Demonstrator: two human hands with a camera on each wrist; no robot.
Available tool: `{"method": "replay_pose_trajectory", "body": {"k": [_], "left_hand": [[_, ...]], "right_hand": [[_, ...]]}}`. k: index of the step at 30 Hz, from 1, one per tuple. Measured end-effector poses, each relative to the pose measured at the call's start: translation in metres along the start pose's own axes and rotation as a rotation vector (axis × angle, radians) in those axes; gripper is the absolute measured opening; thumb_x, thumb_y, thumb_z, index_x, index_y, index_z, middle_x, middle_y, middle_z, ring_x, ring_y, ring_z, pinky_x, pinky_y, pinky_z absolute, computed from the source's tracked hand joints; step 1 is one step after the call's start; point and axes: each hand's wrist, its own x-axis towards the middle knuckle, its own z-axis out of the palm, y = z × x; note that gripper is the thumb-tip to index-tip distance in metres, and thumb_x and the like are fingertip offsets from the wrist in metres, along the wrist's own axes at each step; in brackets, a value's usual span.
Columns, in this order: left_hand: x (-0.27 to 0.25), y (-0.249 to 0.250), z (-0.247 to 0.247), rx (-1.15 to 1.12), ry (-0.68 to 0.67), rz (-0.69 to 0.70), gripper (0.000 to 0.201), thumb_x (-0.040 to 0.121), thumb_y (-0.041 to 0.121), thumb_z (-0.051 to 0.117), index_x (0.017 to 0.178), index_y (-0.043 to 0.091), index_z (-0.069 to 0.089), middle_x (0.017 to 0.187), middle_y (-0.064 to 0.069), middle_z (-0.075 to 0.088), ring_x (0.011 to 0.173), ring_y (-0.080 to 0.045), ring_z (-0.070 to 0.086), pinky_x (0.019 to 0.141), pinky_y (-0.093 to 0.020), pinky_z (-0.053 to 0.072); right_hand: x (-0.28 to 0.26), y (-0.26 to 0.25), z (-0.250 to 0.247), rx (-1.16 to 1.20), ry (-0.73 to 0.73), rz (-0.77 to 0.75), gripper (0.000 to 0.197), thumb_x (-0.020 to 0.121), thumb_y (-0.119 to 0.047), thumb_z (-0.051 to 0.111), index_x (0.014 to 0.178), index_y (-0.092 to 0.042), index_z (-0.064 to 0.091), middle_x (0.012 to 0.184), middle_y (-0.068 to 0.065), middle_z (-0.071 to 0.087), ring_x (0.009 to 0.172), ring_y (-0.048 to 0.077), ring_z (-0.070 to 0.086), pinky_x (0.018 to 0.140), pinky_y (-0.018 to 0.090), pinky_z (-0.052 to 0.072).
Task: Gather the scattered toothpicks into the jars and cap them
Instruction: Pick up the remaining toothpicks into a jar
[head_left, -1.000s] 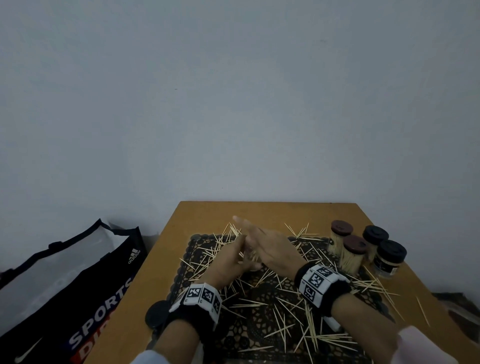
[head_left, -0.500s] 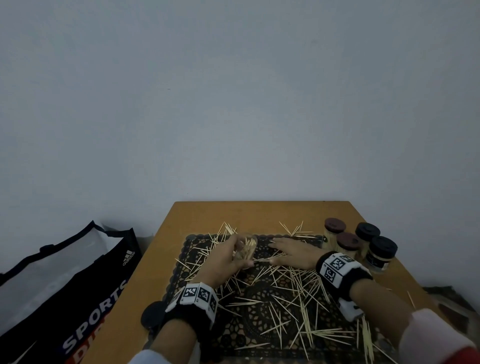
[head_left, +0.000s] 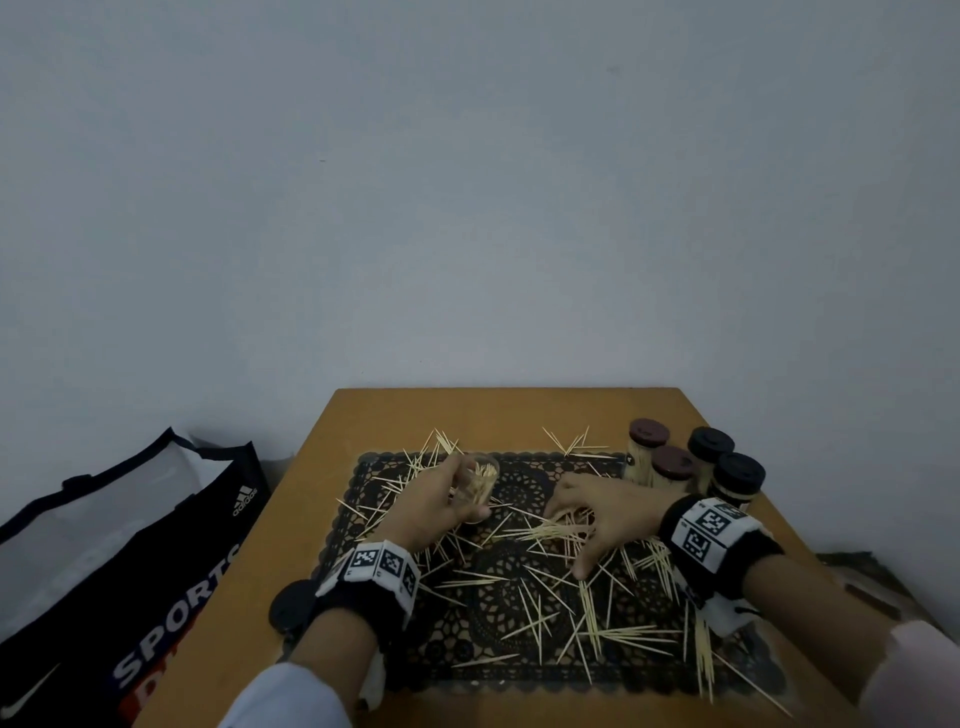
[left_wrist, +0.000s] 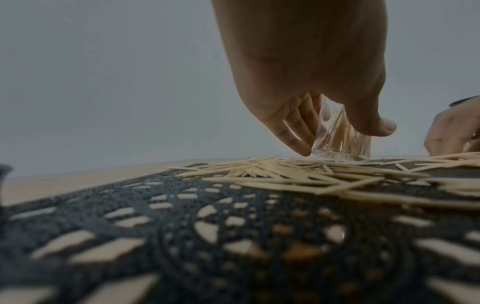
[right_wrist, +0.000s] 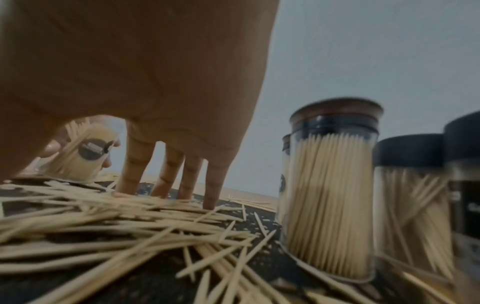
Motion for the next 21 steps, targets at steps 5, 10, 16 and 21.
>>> {"method": "replay_pose_trajectory", "body": {"k": [5, 10, 16, 21], "left_hand": [[-0.0007, 0.0003, -0.0001, -0.007, -0.003, -0.013, 0.062, 0.080, 0.034, 0.079, 0.131, 0.017, 0.048, 0.117, 0.002, 0.063, 0.103, -0.012, 0.059, 0.085, -0.022, 0.047], [0.0003, -0.0015, 0.0007, -0.003, -0.007, -0.025, 0.062, 0.080, 0.034, 0.079, 0.131, 0.018, 0.048, 0.117, 0.004, 0.061, 0.106, -0.013, 0.059, 0.088, -0.026, 0.051], [0.0018, -0.0039, 0.0015, 0.003, -0.013, -0.015, 0.064, 0.080, 0.036, 0.078, 0.132, 0.018, 0.047, 0.118, 0.004, 0.061, 0.106, -0.012, 0.059, 0.090, -0.028, 0.050], [0.0023, -0.0048, 0.0024, 0.015, -0.011, -0.014, 0.064, 0.079, 0.038, 0.078, 0.132, 0.018, 0.047, 0.117, 0.005, 0.062, 0.103, -0.011, 0.059, 0.088, -0.026, 0.049]], "right_hand": [[-0.0005, 0.0030, 0.0003, -0.072, -0.061, 0.002, 0.093, 0.061, -0.041, 0.089, 0.140, -0.027, 0.042, 0.129, -0.009, 0.034, 0.124, 0.014, 0.033, 0.105, 0.033, 0.033], [-0.0017, -0.0029, -0.0069, -0.094, -0.007, 0.004, 0.066, 0.070, -0.029, 0.085, 0.130, -0.025, 0.057, 0.120, -0.008, 0.047, 0.116, 0.015, 0.044, 0.097, 0.033, 0.039], [-0.0023, -0.0020, -0.0051, -0.130, 0.101, -0.028, 0.043, 0.074, -0.032, 0.080, 0.115, -0.027, 0.069, 0.114, -0.007, 0.061, 0.104, 0.010, 0.053, 0.083, 0.028, 0.042], [0.0040, -0.0033, -0.0047, -0.132, 0.194, -0.075, 0.022, 0.080, -0.025, 0.075, 0.102, -0.020, 0.075, 0.103, -0.005, 0.070, 0.093, 0.010, 0.061, 0.069, 0.009, 0.035]]}}
